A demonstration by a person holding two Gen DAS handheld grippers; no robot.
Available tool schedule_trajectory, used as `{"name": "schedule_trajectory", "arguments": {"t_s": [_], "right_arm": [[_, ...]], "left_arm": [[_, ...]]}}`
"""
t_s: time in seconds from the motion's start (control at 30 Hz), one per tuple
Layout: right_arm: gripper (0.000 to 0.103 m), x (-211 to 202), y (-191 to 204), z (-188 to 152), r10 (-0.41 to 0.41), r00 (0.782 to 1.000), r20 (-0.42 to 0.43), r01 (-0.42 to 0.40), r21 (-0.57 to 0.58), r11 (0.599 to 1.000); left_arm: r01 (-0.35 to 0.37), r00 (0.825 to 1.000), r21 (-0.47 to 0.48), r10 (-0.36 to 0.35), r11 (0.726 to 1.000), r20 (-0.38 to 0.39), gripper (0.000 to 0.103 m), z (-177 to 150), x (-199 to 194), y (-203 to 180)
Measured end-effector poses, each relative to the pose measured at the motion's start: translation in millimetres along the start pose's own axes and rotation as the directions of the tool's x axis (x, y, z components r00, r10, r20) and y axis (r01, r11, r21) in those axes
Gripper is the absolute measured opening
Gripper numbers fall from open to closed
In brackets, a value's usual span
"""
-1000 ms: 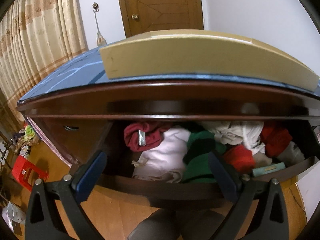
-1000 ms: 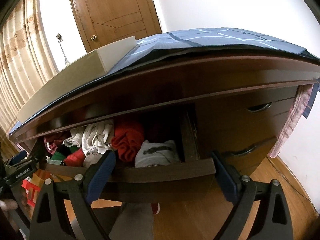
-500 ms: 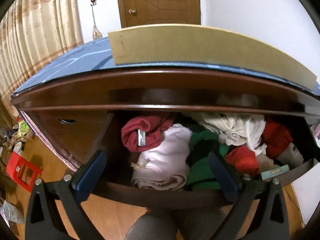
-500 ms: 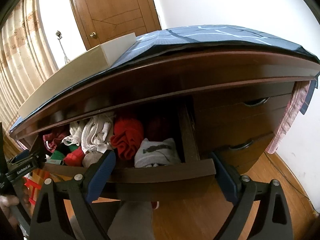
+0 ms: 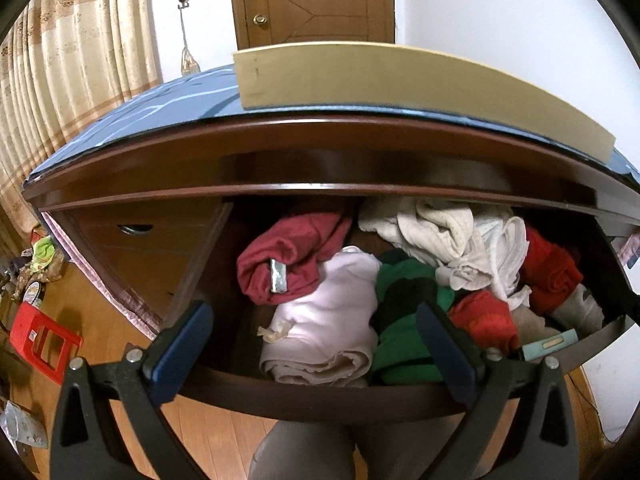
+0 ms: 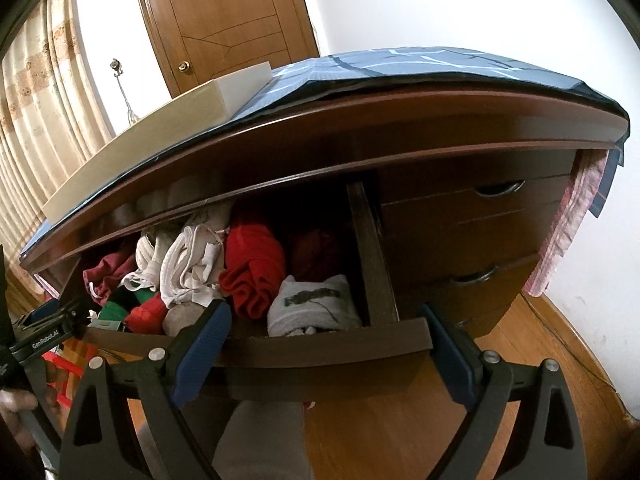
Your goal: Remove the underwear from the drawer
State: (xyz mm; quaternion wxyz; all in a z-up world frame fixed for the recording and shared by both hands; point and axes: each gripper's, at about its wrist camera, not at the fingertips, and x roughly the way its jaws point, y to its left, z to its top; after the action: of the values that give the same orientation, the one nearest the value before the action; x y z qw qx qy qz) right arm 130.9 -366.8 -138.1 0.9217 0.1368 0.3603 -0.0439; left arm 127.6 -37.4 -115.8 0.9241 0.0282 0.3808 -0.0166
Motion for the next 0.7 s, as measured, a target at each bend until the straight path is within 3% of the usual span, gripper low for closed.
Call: {"name": "schedule_trajectory", "arguments": {"t_s": [0.7], "right_arm": [[0.095, 1, -1, 0, 0.004, 1.0, 0.008, -0.004, -0.005, 1.0]], "left_arm": [[0.004, 1.0, -0.001, -0.004, 1.0, 0.0, 0.103, -21, -19, 7]]}}
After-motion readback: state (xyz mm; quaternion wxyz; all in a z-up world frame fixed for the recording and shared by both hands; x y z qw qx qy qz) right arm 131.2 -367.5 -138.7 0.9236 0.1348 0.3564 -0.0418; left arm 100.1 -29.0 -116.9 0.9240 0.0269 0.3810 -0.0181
